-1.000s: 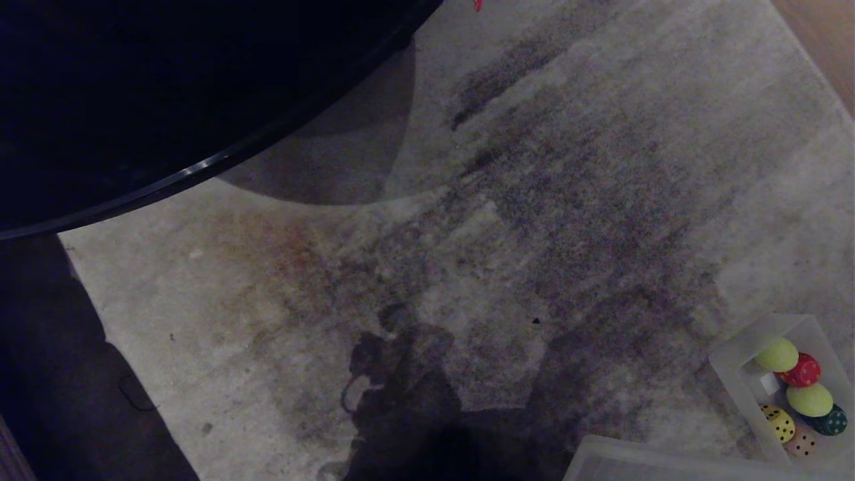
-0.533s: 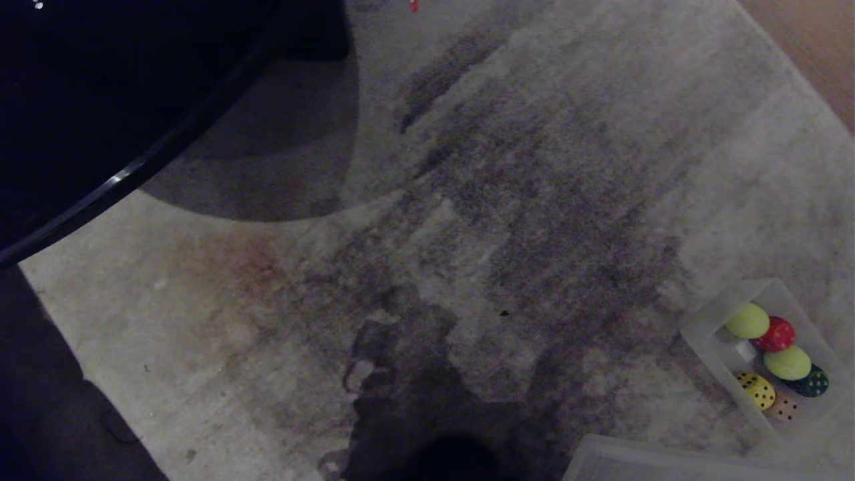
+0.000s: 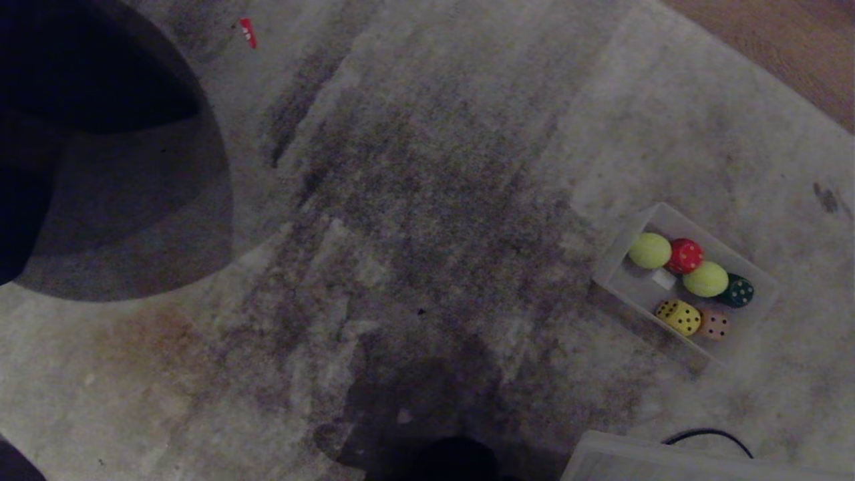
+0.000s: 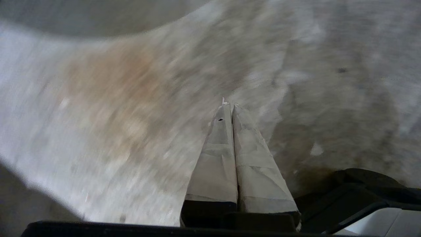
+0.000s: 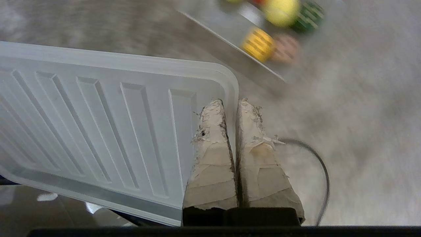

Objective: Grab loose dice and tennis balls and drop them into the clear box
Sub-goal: Close the lid

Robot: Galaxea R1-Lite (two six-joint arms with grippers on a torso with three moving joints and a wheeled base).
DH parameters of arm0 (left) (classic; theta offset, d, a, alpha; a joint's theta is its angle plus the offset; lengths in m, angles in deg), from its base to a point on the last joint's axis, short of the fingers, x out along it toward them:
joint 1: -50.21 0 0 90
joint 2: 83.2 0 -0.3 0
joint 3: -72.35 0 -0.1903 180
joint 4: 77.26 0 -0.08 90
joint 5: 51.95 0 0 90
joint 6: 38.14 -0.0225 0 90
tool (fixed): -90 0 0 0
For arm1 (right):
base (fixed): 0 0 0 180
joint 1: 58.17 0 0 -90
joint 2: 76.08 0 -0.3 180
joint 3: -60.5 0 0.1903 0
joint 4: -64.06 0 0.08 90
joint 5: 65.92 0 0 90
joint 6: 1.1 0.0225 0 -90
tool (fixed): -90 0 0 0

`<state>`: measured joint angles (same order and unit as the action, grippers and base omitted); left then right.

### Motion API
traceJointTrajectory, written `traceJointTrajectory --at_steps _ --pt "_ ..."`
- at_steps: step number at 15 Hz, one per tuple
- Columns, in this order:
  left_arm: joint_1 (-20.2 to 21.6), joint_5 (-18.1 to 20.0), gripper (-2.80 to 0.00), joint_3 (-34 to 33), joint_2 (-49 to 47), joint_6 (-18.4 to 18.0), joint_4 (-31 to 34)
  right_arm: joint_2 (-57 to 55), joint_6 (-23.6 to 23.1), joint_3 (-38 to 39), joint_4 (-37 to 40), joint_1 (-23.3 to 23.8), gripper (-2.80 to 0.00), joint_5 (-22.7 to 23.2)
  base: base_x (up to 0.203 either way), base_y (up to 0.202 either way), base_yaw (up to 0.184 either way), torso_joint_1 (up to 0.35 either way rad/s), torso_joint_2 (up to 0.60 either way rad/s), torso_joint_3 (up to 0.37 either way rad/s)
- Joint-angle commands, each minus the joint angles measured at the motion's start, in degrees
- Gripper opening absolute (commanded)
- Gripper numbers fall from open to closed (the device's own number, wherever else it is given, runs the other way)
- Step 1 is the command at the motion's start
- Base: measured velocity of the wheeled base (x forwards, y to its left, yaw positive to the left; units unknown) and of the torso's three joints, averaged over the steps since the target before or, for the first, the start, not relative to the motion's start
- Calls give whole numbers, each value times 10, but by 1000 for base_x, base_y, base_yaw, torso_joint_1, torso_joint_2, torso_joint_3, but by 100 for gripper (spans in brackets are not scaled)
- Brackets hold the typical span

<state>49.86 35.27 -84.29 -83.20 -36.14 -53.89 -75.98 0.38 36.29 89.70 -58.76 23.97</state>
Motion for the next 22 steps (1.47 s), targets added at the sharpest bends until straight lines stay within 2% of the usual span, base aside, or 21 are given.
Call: traceJointTrajectory --at_steps 1,7,22 --pt "0 0 -280 -1 -1 0 0 -1 0 0 0 0 -280 0 2 11 -167 5 3 6" --pt "0 0 -280 -1 -1 1 0 -1 -1 0 0 -1 -280 0 1 10 -144 1 2 4" --pt "0 0 -280 -1 -1 0 0 -1 1 0 0 0 -280 0 0 0 0 0 0 0"
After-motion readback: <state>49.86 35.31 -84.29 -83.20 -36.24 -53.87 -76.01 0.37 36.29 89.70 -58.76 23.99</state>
